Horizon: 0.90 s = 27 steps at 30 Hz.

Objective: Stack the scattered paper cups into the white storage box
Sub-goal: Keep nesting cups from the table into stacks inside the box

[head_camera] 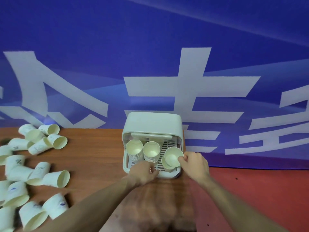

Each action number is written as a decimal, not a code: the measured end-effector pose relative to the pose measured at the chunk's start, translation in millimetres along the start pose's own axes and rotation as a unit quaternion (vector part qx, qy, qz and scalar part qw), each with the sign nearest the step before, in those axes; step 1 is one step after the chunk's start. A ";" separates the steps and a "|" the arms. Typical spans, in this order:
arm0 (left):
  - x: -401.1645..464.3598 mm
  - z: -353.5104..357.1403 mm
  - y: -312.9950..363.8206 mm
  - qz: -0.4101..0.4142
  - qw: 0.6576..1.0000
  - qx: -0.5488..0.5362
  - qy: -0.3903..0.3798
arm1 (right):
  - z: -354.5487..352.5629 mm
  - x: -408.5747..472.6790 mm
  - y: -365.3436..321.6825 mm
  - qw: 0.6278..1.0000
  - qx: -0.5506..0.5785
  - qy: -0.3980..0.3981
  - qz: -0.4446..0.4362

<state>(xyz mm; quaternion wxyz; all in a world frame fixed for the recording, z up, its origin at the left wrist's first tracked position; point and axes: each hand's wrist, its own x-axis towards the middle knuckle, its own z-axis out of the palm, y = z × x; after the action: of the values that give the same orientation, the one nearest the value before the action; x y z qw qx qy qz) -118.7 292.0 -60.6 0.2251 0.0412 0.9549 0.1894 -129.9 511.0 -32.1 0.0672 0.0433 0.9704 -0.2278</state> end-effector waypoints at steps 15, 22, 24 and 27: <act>3.9 17.1 -53.5 0.069 0.987 0.137 0.038 | 49.2 35.8 -2.2 0.985 -0.128 -0.110 0.040; 6.8 15.1 -49.6 0.072 0.985 0.156 0.021 | 38.7 32.6 -1.9 0.982 -0.161 -0.087 0.040; 3.8 12.3 -50.3 0.075 0.985 0.154 0.017 | 33.2 27.0 -5.2 0.983 -0.149 -0.103 0.020; -3.4 7.8 -52.0 0.081 0.982 0.167 0.025 | 27.7 15.9 -17.4 0.978 -0.113 -0.170 -0.030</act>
<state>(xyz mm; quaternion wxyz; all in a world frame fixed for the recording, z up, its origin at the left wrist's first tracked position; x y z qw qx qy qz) -111.8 246.0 -85.4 0.1752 0.1505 0.9719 0.0458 -144.5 483.9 -51.5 0.2290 -0.0331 0.9651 -0.1224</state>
